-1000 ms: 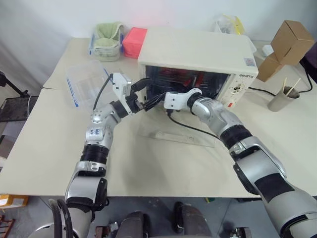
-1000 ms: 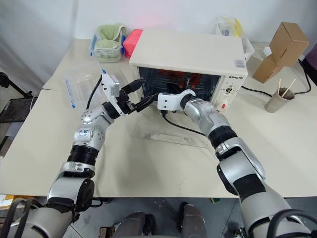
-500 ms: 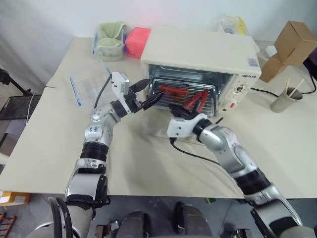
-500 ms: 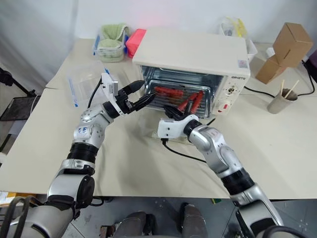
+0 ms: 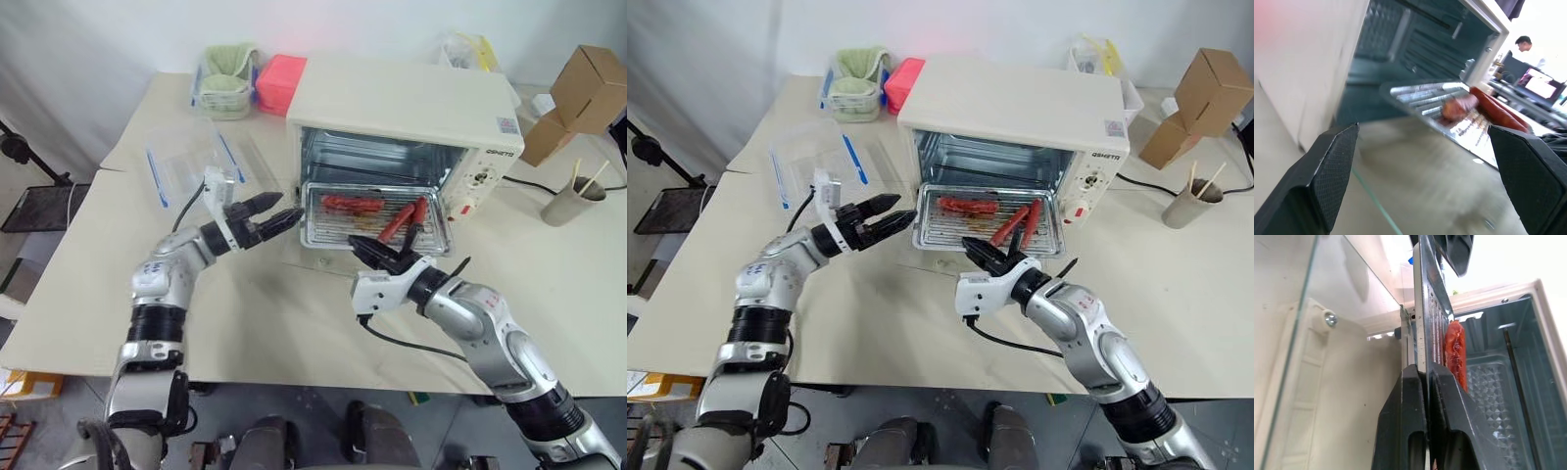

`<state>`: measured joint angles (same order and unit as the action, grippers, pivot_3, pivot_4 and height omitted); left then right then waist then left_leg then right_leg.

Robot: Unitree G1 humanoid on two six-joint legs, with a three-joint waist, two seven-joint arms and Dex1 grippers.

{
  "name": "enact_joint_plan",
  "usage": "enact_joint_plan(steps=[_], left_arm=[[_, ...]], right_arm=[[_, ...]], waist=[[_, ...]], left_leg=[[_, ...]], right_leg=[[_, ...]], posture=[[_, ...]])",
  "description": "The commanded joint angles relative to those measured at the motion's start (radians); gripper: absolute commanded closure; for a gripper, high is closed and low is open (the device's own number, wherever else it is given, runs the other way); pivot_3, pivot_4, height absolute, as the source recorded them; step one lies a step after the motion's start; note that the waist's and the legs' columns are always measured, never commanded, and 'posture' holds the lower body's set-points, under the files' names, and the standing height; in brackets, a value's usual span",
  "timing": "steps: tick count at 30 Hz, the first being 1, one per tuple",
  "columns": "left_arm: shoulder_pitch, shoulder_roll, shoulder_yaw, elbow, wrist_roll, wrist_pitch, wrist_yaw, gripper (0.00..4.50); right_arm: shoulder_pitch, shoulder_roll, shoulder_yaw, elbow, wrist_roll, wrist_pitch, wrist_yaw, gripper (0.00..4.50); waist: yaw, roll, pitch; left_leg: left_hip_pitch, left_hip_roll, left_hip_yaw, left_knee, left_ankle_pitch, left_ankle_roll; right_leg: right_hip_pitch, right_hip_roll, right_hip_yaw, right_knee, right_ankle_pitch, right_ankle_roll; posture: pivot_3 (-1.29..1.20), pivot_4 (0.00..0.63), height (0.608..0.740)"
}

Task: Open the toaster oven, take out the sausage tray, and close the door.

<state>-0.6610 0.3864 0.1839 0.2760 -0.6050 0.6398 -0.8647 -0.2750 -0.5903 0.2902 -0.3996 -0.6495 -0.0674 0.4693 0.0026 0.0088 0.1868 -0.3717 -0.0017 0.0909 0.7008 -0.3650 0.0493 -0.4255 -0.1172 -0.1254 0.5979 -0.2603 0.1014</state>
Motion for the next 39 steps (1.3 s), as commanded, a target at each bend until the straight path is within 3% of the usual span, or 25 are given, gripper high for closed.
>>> enact_joint_plan(steps=[1,6,14,18,30,36,39], left_arm=[[0.009,0.029,0.056,-0.134,-0.177,0.307,0.063,0.0],[-0.012,0.014,0.149,-0.176,-0.364,0.727,0.229,0.0],[-0.073,-0.129,0.322,-0.136,-0.443,0.921,0.459,0.0],[-0.096,-0.186,0.398,-0.115,-0.459,0.964,0.536,0.84],[-0.058,-0.2,0.429,-0.034,-0.597,0.975,0.675,4.36],[-0.026,-0.219,0.445,0.01,-0.738,0.975,0.832,4.47],[-0.028,-0.233,0.476,0.041,-0.837,0.974,0.929,4.5]], right_arm=[[0.016,-0.026,-0.049,-0.073,0.007,-0.017,0.018,4.49],[-0.008,-0.029,-0.045,-0.058,0.025,-0.055,0.039,4.49],[-0.061,-0.006,-0.013,-0.015,0.037,-0.111,0.055,4.49],[-0.076,-0.005,-0.009,0.009,0.051,-0.139,0.063,4.5],[-0.106,-0.006,-0.012,0.049,0.102,-0.213,0.07,4.5],[-0.102,0.011,-0.032,0.057,0.204,-0.22,0.112,4.5],[-0.098,0.01,-0.04,0.057,0.247,-0.223,0.13,3.64]], waist=[[0.001,0.0,0.0],[-0.003,0.0,0.0],[-0.003,-0.001,0.0],[-0.003,-0.001,0.0],[-0.004,-0.001,0.0],[-0.004,-0.001,0.0],[-0.003,-0.001,0.0]], left_leg=[[0.0,0.0,0.0,0.0,0.0,0.0],[0.002,0.0,0.0,0.002,0.0,0.0],[0.003,0.0,0.0,0.001,0.001,-0.001],[0.003,0.0,0.001,0.001,0.001,-0.001],[0.004,0.0,0.001,0.001,0.001,-0.002],[0.005,-0.001,0.001,0.001,0.001,-0.002],[0.005,-0.001,0.001,0.001,0.001,-0.002]], right_leg=[[0.0,0.0,0.0,0.0,0.0,0.0],[0.001,0.0,0.004,0.002,0.0,0.0],[0.001,0.0,0.009,0.003,0.0,0.0],[0.001,0.001,0.009,0.003,0.0,0.0],[0.001,0.001,0.01,0.004,0.0,0.0],[0.001,0.0,0.013,0.004,0.0,0.0],[0.001,0.0,0.014,0.004,0.0,0.0]], posture=[[0.0,0.15,0.74],[0.0,0.15,0.74],[0.0,0.15,0.74],[0.0,0.15,0.74],[0.0,0.15,0.74],[0.0,0.15,0.74],[0.0,0.15,0.74]])
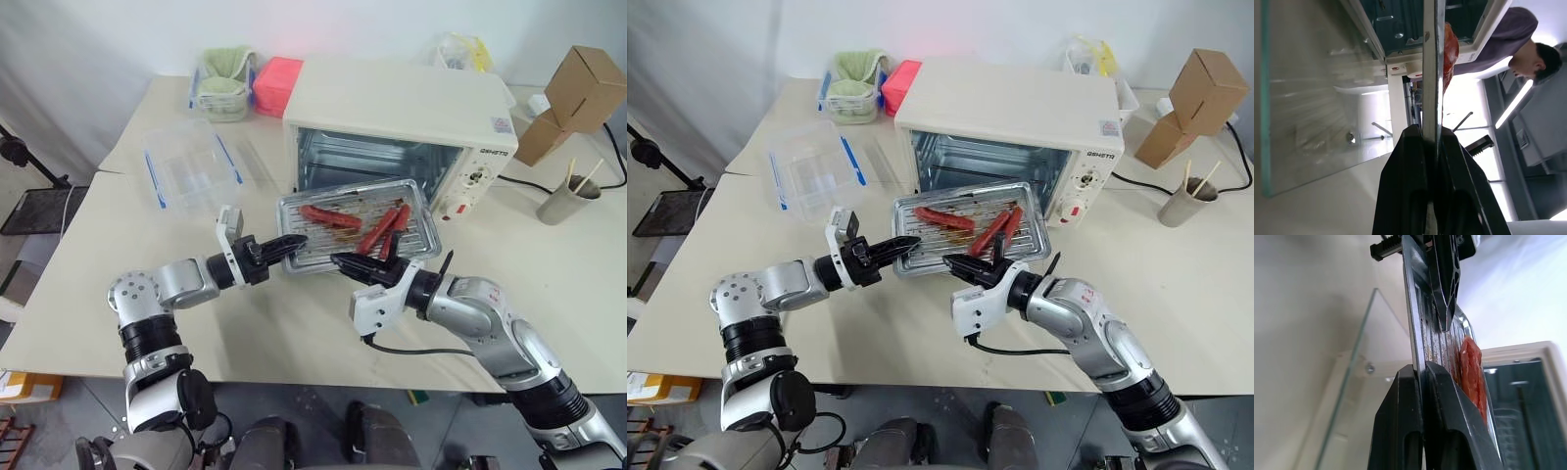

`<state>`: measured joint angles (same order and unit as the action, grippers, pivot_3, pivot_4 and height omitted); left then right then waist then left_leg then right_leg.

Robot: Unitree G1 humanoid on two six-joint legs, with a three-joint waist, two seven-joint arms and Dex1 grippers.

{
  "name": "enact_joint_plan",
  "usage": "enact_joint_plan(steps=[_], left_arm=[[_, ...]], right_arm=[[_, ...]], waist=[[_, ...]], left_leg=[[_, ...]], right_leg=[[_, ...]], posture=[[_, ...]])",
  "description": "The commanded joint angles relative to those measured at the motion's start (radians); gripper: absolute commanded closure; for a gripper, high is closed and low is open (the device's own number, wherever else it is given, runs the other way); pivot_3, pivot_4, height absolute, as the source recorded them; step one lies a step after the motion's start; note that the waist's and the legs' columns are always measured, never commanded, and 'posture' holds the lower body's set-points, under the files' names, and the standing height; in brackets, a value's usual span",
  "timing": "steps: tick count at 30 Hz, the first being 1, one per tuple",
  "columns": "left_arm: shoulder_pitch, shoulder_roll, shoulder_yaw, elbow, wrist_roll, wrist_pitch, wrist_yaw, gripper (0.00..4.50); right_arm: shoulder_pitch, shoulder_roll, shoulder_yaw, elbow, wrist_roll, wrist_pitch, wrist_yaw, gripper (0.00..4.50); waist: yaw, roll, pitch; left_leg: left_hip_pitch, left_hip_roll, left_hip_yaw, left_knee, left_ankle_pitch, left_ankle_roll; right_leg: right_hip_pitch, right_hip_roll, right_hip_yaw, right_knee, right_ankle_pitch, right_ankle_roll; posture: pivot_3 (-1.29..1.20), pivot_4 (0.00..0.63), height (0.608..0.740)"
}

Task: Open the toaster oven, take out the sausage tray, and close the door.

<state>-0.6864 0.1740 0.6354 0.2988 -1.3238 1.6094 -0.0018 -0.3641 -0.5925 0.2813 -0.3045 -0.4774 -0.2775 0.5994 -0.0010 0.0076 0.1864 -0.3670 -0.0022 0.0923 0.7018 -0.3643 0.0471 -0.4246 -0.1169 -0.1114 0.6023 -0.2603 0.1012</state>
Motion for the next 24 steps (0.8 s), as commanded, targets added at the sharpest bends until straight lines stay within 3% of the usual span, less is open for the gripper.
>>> enact_joint_plan(steps=[1,7,10,15,18,24], left_arm=[[0.0,-0.024,0.028,0.022,-0.153,-0.003,0.106,4.5],[0.093,0.023,-0.101,-0.014,-0.52,-0.174,0.426,4.5],[0.147,0.061,-0.15,-0.09,-0.643,-0.267,0.509,4.5],[0.238,0.124,-0.112,-0.211,-0.648,-0.317,0.465,4.5],[0.326,0.229,-0.081,-0.217,-0.648,-0.271,0.32,4.5],[0.538,0.362,-0.032,-0.263,-0.648,-0.28,0.125,4.5]], right_arm=[[-0.009,0.009,-0.033,-0.037,0.081,-0.019,0.005,3.36],[-0.011,-0.009,-0.046,-0.03,0.169,-0.082,0.023,1.32],[0.003,-0.011,-0.076,-0.041,0.272,-0.129,0.031,1.32],[0.083,-0.069,-0.175,-0.05,0.505,-0.133,0.1,1.32],[0.153,-0.1,-0.269,-0.049,0.673,-0.019,0.132,1.93],[0.274,-0.171,-0.395,0.027,0.842,0.083,0.256,3.92]], waist=[[0.001,0.0,0.0],[0.0,-0.001,0.0],[-0.001,-0.001,0.0],[0.002,-0.002,0.0],[0.0,-0.002,0.0],[-0.001,-0.002,0.0]], left_leg=[[0.0,0.0,0.0,0.0,0.0,0.0],[0.002,0.0,0.0,0.0,0.0,0.0],[0.004,0.0,0.0,-0.001,-0.001,-0.001],[0.005,-0.001,0.0,0.0,-0.001,-0.001],[0.005,-0.001,0.001,-0.001,-0.001,-0.001],[0.008,0.0,0.003,-0.003,-0.001,-0.001]], right_leg=[[0.0,0.0,0.0,0.0,0.0,0.0],[0.0,-0.001,0.003,0.003,0.0,0.0],[0.0,-0.001,0.005,0.004,0.0,0.0],[0.001,-0.001,0.005,0.004,0.0,0.0],[0.002,0.0,0.005,0.003,0.0,0.0],[0.004,0.001,0.007,0.002,-0.002,-0.003]], posture=[[0.0,0.15,0.74],[0.0,0.15,0.74],[0.0,0.15,0.74],[0.0,0.15,0.74],[0.0,0.15,0.74],[0.0,0.15,0.74]])
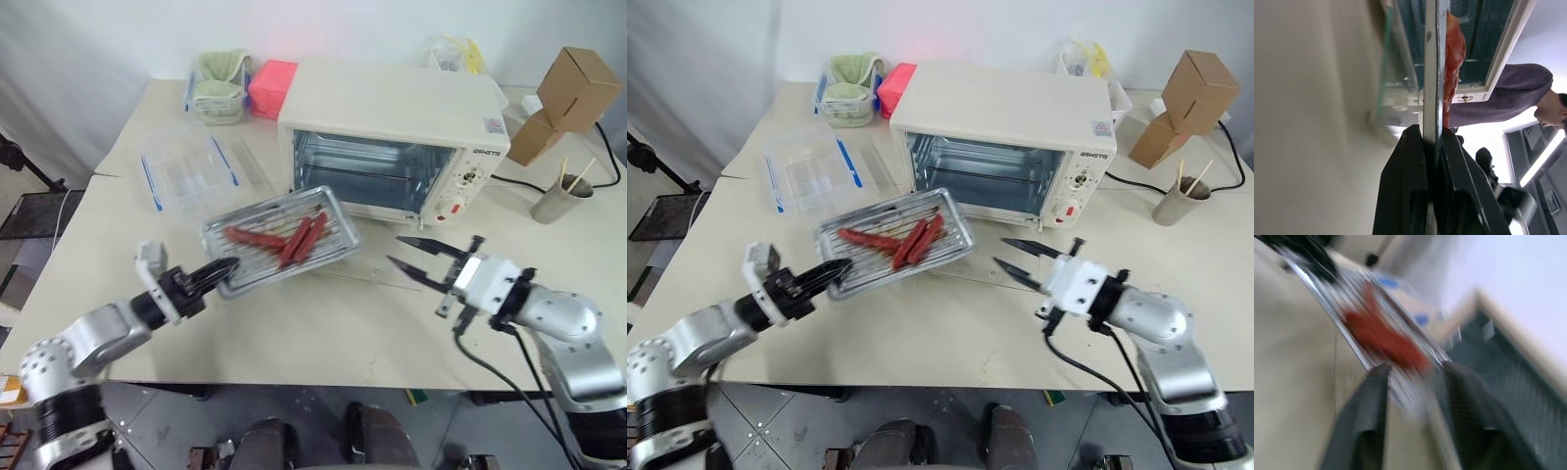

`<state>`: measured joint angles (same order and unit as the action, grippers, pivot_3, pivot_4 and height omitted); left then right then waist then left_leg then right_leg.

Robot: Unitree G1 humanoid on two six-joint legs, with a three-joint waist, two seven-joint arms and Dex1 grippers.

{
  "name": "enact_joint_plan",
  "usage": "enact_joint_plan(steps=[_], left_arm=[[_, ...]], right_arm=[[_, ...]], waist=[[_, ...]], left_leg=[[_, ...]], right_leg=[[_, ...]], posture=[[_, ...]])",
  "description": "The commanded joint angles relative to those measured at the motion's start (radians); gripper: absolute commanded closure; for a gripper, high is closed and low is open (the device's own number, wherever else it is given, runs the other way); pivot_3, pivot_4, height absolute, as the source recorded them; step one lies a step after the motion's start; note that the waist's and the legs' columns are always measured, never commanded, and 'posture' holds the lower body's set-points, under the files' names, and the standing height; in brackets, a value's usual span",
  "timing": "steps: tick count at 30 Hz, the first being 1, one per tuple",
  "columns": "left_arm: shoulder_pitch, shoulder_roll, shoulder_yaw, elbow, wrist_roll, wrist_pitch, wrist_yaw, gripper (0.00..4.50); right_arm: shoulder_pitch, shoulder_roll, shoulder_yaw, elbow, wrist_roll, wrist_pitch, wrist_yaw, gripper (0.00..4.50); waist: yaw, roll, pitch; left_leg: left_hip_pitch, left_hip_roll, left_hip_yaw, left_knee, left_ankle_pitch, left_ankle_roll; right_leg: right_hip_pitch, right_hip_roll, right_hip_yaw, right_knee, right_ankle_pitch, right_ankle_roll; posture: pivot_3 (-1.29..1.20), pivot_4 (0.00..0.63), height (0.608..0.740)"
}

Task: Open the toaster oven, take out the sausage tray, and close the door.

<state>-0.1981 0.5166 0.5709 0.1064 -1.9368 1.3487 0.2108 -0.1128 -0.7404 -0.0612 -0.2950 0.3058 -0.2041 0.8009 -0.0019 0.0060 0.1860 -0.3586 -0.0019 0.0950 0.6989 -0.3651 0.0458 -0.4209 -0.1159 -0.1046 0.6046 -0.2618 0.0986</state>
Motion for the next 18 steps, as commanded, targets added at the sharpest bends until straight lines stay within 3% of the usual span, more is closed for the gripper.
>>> enact_joint_plan(steps=[1,10,18], left_arm=[[0.089,0.023,0.049,-0.084,-0.035,-0.032,-0.107,4.5],[0.31,-0.105,0.193,-0.227,-0.035,-0.227,-0.123,4.5],[0.387,-0.239,0.209,-0.355,-0.035,-0.37,-0.072,4.5]], right_arm=[[0.03,-0.024,-0.07,0.052,0.077,0.007,0.077,4.36],[-0.057,-0.004,-0.08,0.467,0.06,-0.049,0.236,4.47],[-0.185,0.054,-0.027,0.695,0.056,-0.084,0.38,4.47]], waist=[[0.0,0.0,0.0],[-0.001,0.0,0.0],[0.0,0.0,0.0]], left_leg=[[0.001,0.0,0.0,0.0,0.0,-0.001],[0.006,0.0,-0.002,0.0,-0.002,-0.002],[0.006,0.0,-0.002,0.0,-0.002,-0.002]], right_leg=[[0.001,0.0,0.0,0.0,0.0,0.0],[0.008,-0.011,-0.003,-0.004,-0.001,-0.002],[0.008,-0.012,-0.003,-0.005,-0.001,-0.002]], posture=[[0.0,0.15,0.74],[0.0,0.15,0.74],[0.0,0.15,0.74]])
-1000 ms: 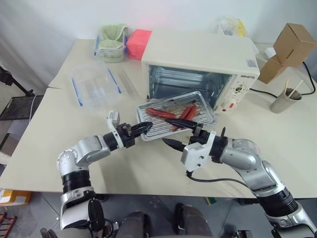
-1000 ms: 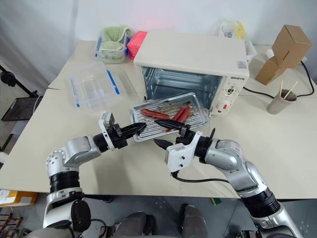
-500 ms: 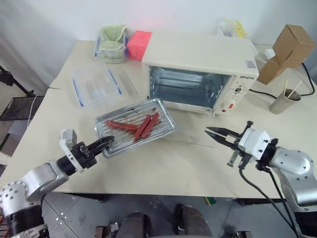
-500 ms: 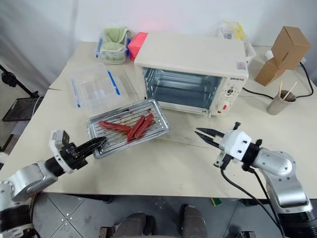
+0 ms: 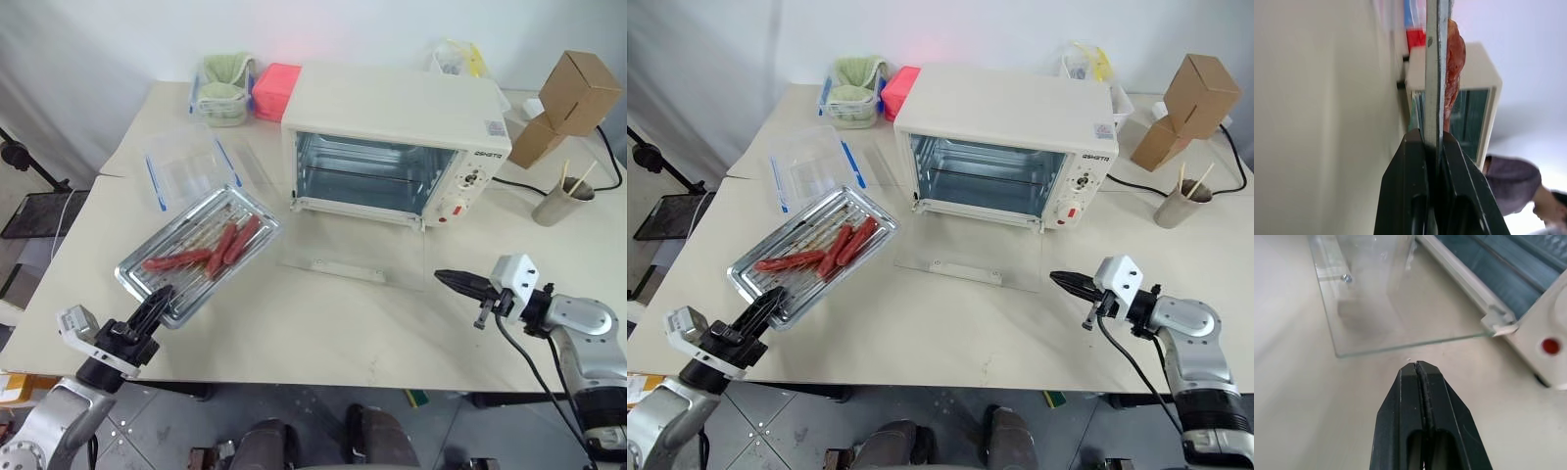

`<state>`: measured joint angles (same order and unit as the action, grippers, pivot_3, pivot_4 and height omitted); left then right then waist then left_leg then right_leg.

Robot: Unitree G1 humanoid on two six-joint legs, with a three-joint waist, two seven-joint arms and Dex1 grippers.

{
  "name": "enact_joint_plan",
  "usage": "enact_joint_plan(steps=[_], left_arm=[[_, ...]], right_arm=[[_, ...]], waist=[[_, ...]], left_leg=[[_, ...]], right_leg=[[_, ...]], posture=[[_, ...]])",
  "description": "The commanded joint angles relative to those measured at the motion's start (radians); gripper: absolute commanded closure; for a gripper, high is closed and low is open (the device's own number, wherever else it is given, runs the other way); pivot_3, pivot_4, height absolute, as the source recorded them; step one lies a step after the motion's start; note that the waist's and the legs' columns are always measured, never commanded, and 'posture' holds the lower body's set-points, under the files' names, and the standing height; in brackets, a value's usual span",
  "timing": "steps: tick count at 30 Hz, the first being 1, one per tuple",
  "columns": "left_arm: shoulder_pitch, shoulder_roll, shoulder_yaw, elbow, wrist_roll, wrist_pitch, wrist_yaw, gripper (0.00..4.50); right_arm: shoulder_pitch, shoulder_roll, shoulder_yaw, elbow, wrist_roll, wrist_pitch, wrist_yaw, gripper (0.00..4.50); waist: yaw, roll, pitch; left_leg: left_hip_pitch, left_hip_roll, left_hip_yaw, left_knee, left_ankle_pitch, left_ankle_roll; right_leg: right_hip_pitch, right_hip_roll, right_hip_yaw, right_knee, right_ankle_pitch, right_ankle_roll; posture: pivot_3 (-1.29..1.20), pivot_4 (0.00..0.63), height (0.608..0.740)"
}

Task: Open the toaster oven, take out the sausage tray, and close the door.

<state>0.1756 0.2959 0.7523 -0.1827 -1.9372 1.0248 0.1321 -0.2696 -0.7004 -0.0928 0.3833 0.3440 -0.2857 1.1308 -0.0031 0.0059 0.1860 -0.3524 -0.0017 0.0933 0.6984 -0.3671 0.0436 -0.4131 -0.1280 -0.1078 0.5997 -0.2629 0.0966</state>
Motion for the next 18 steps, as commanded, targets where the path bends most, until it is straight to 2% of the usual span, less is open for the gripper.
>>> enact_joint_plan(steps=[1,9,18], left_arm=[[0.016,-0.03,0.028,-0.075,-0.035,-0.059,0.01,4.5],[0.03,-0.074,0.029,-0.116,-0.035,-0.115,0.03,4.5],[0.033,-0.077,0.016,-0.121,-0.035,-0.116,0.045,4.5]], right_arm=[[-0.038,0.023,0.009,0.018,0.032,0.014,0.073,4.47],[-0.06,0.074,-0.027,-0.069,0.123,0.131,0.107,4.47],[-0.184,0.096,-0.181,-0.223,0.265,0.274,-0.079,4.47]], waist=[[0.002,0.0,0.0],[0.001,0.0,0.0],[0.001,0.0,0.0]], left_leg=[[0.0,0.0,0.0,0.0,0.0,0.0],[0.0,0.0,-0.001,0.0,-0.001,0.0],[-0.001,0.0,-0.001,-0.001,-0.004,-0.005]], right_leg=[[0.0,0.0,0.0,-0.001,0.0,0.0],[0.0,-0.001,0.0,-0.003,0.0,0.0],[-0.001,-0.001,0.0,-0.004,0.0,0.0]], posture=[[0.0,0.15,0.74],[0.0,0.15,0.74],[0.0,0.15,0.74]])
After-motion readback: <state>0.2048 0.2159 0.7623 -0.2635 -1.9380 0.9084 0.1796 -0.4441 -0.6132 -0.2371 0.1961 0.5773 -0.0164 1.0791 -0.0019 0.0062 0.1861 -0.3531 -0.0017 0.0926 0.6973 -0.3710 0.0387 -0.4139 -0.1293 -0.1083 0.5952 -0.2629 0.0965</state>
